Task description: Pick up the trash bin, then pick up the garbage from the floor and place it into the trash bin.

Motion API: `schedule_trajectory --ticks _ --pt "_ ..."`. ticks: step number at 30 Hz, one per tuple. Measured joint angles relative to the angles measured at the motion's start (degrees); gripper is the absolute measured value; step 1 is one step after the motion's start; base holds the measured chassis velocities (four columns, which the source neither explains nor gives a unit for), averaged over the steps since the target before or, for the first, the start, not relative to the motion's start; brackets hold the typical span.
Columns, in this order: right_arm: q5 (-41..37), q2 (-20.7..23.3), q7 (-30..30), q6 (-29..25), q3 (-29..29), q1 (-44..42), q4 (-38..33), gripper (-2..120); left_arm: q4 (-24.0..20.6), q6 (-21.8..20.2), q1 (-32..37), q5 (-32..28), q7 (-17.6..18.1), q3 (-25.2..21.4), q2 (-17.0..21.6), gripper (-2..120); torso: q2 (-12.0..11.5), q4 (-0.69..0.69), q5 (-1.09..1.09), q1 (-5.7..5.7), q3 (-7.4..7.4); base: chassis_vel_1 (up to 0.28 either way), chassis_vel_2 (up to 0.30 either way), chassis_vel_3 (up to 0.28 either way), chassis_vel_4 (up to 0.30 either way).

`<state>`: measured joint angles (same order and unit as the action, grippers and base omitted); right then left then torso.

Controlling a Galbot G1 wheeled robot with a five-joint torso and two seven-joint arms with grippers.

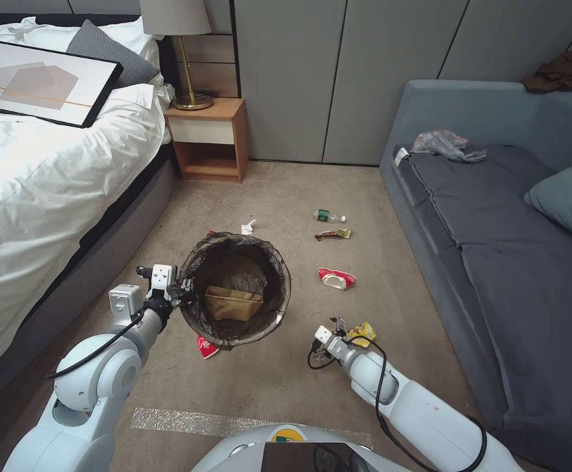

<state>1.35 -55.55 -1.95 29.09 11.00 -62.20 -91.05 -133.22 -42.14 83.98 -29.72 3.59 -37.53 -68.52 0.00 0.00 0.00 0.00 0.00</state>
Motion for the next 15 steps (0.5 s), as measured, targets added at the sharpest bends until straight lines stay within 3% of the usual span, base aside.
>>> schedule_trajectory --ticks 15 --pt "2.16 -1.27 0.57 -1.65 -2.74 -1.37 5.27 100 0.06 0.0 -0.05 0.05 -0.03 -0.11 -0.2 0 0.0 0.01 0.0 0.0 0.0 0.0 0.0 0.0 0.0"
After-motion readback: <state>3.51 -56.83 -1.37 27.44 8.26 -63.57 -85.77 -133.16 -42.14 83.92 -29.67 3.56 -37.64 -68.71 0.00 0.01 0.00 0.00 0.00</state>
